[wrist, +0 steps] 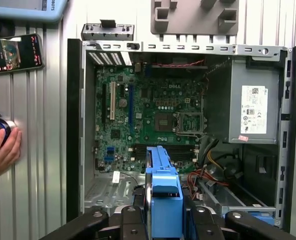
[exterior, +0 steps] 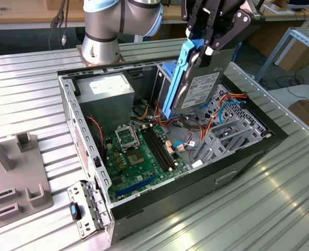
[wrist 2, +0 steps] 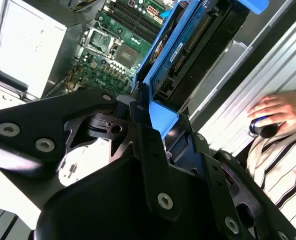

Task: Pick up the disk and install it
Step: 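Pick up the disk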

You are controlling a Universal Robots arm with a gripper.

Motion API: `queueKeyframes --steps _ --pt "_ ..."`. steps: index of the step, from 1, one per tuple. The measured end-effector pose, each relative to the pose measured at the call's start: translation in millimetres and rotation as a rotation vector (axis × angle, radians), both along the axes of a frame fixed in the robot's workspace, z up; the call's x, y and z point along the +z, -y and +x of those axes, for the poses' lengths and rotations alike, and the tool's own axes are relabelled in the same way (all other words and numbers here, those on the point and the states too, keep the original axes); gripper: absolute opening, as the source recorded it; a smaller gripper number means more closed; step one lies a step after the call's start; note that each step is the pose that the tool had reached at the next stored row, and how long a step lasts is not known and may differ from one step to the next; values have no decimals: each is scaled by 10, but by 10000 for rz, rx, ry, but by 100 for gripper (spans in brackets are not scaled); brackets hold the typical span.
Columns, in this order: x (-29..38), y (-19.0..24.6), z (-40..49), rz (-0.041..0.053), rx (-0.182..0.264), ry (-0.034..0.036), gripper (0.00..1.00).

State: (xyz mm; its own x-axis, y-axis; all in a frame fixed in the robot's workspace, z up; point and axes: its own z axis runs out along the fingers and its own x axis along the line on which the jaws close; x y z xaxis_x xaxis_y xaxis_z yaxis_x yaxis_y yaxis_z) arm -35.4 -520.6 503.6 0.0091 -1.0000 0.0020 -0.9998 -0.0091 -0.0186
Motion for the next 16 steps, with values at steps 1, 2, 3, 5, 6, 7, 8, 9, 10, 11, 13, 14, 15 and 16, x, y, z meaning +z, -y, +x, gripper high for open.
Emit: queueKeyframes --steps 1,2,3,5,6,7,8,9,10,11,13,14,15,16 --pt "0 38 4 1 0 0 37" --pt "0 68 7 0 -1 0 37" --pt "0 109 10 -1 -1 0 37" --pt "0 219 18 -1 0 0 37" --pt "0 243 19 -2 -1 0 37" --pt "0 272 22 -5 0 0 37" --pt "-1 296 24 -7 0 0 37" --pt "0 329 26 -14 0 0 37" --pt "-1 382 30 -22 0 0 37" --pt "-2 426 33 -28 0 0 37" --pt "-2 458 37 -42 -1 1 37" --pt "-3 464 41 -53 -1 0 37" --pt "-2 464 48 -61 -2 0 37" --pt "-4 465 68 -67 -1 0 37"
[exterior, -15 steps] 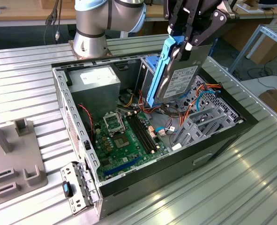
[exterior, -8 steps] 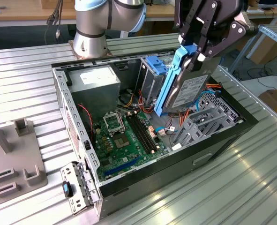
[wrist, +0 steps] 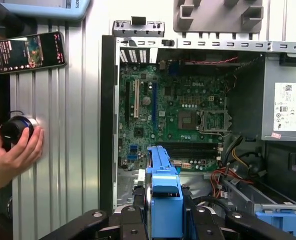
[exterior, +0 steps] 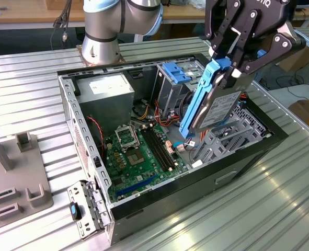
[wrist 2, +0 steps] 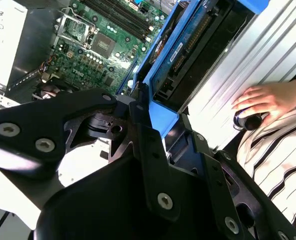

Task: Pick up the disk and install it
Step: 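Pick up the disk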

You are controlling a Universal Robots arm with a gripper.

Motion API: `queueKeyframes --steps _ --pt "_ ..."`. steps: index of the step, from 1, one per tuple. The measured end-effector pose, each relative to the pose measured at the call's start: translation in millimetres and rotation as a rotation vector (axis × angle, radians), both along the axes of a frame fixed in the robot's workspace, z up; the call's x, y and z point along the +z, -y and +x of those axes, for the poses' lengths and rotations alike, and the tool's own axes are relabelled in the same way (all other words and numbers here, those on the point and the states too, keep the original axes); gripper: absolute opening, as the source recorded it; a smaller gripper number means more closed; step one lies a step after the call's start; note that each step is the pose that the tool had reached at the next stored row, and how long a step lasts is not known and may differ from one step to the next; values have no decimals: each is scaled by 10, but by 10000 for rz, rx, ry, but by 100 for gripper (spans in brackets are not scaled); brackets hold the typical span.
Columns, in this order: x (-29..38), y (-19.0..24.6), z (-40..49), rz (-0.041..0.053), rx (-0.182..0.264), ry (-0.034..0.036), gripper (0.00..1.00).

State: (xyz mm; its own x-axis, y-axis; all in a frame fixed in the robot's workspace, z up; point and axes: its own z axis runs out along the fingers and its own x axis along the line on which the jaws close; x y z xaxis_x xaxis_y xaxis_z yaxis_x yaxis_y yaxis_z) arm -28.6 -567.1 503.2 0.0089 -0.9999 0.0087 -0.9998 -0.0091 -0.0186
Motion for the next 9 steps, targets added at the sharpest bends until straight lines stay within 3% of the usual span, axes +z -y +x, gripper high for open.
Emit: queueKeyframes --steps 2,4,7,9 --pt "-3 0 78 -15 1 0 37" --pt "-14 0 248 -35 1 -1 37" --pt "-23 0 414 -48 0 -1 37" --pt "-34 0 612 -67 0 0 37"
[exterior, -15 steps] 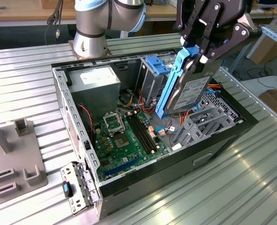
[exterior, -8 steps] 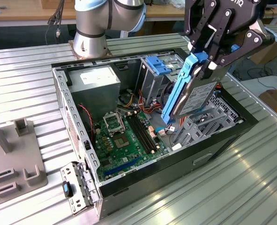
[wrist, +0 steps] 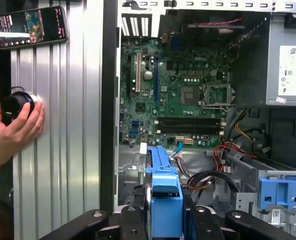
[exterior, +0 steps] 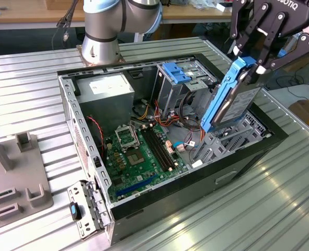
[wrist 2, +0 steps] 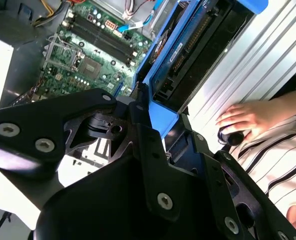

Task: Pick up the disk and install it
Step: 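Pick up the disk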

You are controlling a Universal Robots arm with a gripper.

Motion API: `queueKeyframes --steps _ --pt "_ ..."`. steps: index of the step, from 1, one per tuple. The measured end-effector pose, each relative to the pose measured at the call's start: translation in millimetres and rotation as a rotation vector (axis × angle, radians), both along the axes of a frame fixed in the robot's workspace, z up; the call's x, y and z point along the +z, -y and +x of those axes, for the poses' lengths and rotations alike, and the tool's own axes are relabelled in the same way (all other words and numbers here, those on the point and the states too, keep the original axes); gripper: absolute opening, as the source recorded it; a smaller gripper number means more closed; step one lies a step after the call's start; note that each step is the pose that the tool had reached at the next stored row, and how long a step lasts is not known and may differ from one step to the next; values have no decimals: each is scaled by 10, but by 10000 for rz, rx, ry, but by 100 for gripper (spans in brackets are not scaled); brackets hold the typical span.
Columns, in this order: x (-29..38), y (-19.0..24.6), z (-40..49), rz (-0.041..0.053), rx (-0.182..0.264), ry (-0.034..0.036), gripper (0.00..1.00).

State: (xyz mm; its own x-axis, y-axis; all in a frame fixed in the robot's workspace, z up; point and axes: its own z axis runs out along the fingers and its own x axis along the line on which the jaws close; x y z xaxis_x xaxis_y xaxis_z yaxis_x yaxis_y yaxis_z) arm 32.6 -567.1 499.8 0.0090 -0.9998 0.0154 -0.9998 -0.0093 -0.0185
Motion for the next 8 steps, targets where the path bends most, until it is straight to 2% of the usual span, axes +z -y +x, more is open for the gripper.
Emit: queueKeyframes --steps 4,5,8 --pt "-13 0 186 -27 0 0 37" --pt "-22 0 260 -41 0 0 37" --pt "-33 5 274 -51 -28 0 37"
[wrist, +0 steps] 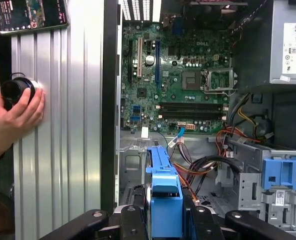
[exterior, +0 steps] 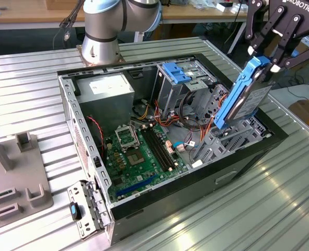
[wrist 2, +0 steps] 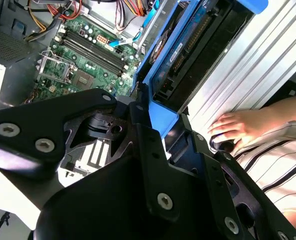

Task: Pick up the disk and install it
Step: 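Pick up the disk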

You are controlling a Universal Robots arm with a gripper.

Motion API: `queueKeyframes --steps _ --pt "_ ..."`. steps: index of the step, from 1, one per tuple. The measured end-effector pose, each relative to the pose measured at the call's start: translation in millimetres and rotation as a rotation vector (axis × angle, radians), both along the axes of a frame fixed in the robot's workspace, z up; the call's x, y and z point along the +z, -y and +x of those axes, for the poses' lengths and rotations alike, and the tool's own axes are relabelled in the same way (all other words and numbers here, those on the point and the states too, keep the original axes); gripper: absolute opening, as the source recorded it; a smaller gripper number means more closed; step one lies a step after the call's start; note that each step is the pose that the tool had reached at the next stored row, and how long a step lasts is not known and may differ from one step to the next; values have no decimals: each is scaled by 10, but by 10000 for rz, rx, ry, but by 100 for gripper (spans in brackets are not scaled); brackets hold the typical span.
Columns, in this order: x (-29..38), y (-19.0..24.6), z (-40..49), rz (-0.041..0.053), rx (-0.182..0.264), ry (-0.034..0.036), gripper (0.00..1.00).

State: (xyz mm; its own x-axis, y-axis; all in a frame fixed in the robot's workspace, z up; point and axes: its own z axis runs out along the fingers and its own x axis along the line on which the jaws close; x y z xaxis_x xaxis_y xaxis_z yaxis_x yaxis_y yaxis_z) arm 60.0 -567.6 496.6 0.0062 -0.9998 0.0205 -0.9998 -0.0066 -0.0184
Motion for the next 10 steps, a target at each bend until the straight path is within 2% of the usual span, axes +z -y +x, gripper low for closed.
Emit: queueKeyframes --steps 7,10 --pt "-57 -2 56 -1 -13 1 37" --pt "-64 -28 68 0 -12 1 37"
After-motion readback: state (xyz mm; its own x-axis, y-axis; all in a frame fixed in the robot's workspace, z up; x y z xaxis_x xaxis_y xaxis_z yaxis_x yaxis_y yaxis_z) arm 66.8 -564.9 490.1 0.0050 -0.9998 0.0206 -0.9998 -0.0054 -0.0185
